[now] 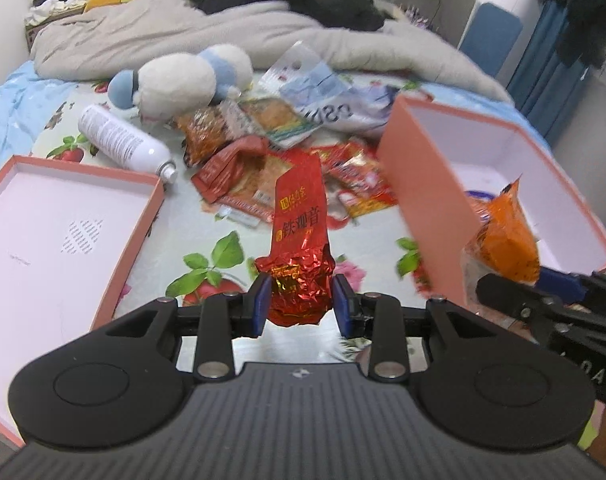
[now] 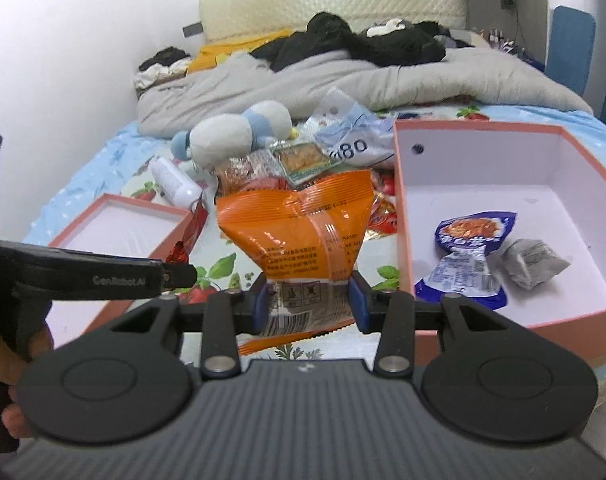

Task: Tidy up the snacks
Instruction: 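Carry the red packet and orange bag over the box with both tools, then open both tools to drop the packets into the box, then withdraw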

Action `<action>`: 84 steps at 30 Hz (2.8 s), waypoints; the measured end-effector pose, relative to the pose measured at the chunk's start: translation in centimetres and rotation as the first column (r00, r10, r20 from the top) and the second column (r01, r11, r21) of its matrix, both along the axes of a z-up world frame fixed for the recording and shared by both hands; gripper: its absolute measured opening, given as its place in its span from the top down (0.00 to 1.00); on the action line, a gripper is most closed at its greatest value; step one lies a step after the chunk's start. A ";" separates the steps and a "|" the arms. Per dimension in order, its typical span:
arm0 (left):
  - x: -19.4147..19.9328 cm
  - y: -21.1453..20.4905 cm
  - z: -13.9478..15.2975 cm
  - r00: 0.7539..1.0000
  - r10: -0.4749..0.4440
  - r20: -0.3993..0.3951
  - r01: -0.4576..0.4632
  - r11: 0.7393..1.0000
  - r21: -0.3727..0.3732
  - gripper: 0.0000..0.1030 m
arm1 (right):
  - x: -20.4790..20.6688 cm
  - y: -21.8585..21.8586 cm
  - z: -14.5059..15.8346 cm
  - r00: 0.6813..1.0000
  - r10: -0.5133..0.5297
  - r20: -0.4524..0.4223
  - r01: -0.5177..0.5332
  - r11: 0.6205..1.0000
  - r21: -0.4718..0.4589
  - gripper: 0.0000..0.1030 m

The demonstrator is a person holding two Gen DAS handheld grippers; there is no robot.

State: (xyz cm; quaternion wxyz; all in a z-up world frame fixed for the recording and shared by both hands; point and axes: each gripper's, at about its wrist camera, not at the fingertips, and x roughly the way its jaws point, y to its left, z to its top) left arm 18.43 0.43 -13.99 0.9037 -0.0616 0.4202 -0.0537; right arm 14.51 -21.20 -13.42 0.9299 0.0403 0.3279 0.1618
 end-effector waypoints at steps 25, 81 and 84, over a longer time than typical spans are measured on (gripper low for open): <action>-1.4 -5.8 5.1 0.987 -0.133 0.086 0.137 0.989 -0.048 0.81 | -3.7 -5.4 3.2 0.992 -0.119 0.036 0.119 0.993 -0.003 0.58; 16.0 -19.9 3.5 0.950 -0.313 0.024 0.313 0.949 -0.043 0.59 | 9.4 -16.1 -0.6 0.941 -0.329 -0.086 0.328 0.944 -0.019 0.41; 14.0 -18.8 4.9 0.951 -0.306 0.048 0.308 0.950 -0.045 0.59 | 7.9 -15.3 0.5 0.947 -0.316 -0.062 0.317 0.949 -0.008 0.41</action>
